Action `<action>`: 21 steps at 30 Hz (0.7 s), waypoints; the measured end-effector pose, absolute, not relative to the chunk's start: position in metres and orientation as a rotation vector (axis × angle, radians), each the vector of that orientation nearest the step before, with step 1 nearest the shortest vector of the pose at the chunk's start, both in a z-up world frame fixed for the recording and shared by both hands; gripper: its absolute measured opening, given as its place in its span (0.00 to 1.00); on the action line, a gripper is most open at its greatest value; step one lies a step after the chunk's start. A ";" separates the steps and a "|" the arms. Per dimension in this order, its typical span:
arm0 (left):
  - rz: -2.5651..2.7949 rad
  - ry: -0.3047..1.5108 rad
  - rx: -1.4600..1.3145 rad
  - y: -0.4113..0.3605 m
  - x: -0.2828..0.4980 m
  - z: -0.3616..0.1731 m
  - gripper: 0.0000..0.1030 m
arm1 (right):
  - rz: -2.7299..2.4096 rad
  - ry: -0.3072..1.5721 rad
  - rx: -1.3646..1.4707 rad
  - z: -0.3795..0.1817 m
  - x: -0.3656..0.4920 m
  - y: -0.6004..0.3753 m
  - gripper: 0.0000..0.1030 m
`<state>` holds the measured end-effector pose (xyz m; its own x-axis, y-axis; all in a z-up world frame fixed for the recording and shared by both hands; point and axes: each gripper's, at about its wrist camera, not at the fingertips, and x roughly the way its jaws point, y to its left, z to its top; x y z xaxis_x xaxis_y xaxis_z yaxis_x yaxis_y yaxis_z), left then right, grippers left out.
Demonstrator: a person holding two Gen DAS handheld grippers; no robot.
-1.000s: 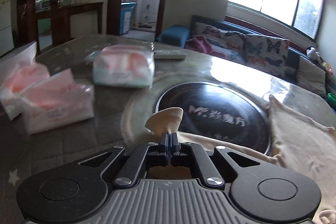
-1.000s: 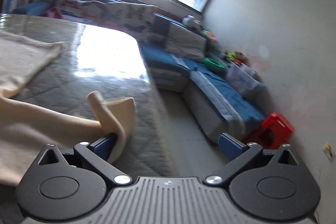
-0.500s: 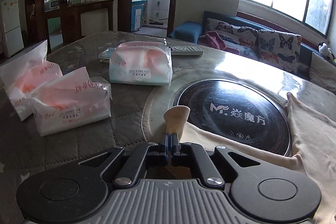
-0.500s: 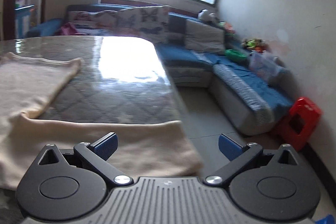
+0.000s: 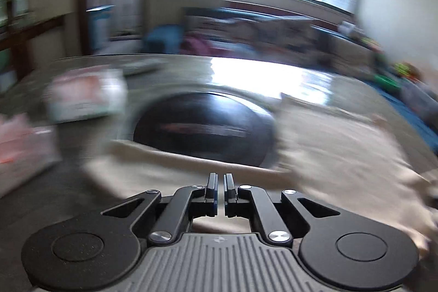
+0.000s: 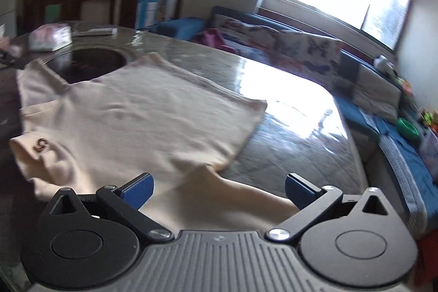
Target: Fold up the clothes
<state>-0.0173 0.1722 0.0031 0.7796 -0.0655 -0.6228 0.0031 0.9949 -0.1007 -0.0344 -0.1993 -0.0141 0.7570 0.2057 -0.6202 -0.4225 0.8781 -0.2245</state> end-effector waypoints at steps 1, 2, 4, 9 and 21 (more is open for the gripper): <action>-0.086 0.682 -0.080 0.159 -0.016 0.001 0.05 | 0.366 0.624 -0.376 -0.015 -0.035 -0.193 1.00; -0.134 0.687 -0.063 0.147 -0.016 -0.001 0.05 | 0.383 0.623 -0.385 -0.017 -0.035 -0.187 1.00; -0.214 0.689 -0.018 0.122 -0.014 -0.006 0.05 | 0.421 0.622 -0.408 -0.020 -0.038 -0.173 1.00; -0.374 0.701 0.070 0.081 -0.017 -0.021 0.06 | 0.474 0.638 -0.466 -0.033 -0.047 -0.158 1.00; -0.438 0.729 0.132 0.070 -0.025 -0.028 0.06 | 0.569 0.677 -0.321 -0.018 -0.039 -0.179 1.00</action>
<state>-0.0246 0.0704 -0.0280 0.6601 -0.3405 -0.6695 0.4307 0.9019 -0.0341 -0.0387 -0.1787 -0.0184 0.6371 0.3879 -0.6660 -0.5898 0.8017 -0.0973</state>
